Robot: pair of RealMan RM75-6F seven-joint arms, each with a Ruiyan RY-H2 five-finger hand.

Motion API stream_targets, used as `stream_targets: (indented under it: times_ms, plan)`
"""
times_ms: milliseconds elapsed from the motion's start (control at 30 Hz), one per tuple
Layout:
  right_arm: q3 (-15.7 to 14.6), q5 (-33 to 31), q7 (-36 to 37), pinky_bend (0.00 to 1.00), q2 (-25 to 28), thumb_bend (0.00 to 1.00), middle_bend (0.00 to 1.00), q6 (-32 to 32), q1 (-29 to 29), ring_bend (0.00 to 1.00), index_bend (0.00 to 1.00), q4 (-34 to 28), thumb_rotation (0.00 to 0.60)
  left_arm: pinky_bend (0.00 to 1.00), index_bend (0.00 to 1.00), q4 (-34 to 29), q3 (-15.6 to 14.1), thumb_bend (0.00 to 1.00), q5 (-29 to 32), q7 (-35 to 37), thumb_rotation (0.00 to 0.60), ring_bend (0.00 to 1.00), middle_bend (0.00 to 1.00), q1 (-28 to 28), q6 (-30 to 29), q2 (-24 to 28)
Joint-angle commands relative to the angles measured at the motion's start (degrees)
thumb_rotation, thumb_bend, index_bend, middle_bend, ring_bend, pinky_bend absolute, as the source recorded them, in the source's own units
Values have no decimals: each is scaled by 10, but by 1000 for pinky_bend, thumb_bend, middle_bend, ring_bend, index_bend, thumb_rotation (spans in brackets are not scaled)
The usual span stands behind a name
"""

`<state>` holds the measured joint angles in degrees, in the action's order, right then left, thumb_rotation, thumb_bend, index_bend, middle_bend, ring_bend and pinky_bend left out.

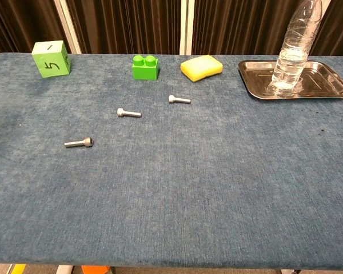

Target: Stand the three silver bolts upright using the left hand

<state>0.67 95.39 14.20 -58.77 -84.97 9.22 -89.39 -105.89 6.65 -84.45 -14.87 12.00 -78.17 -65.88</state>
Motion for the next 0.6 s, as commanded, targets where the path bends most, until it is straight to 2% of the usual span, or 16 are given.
stream_targets:
  times_ms: [33,167,267,433,600]
  plan:
    - [0,0,-2,0,1,256,115,-1,-1,0,63,-2,600,0,373,-24,59,197,48,34,600,38,191,108,130,-8]
    - [-2,0,-7,0,2,256,115,-7,-6,0,63,-6,600,41,413,0,104,237,132,-13,600,104,245,208,226,-60]
    - [-3,-4,-10,0,6,257,115,-11,-11,0,63,-9,600,44,413,41,120,241,190,-71,600,105,247,271,260,-112]
    - [-3,-9,-15,0,13,257,115,-15,-16,0,63,-14,600,41,408,118,130,236,271,-151,600,105,247,352,276,-195]
    - [-2,-12,-18,0,17,256,115,-14,-18,0,63,-18,600,35,394,209,127,237,348,-210,600,94,235,421,291,-269]
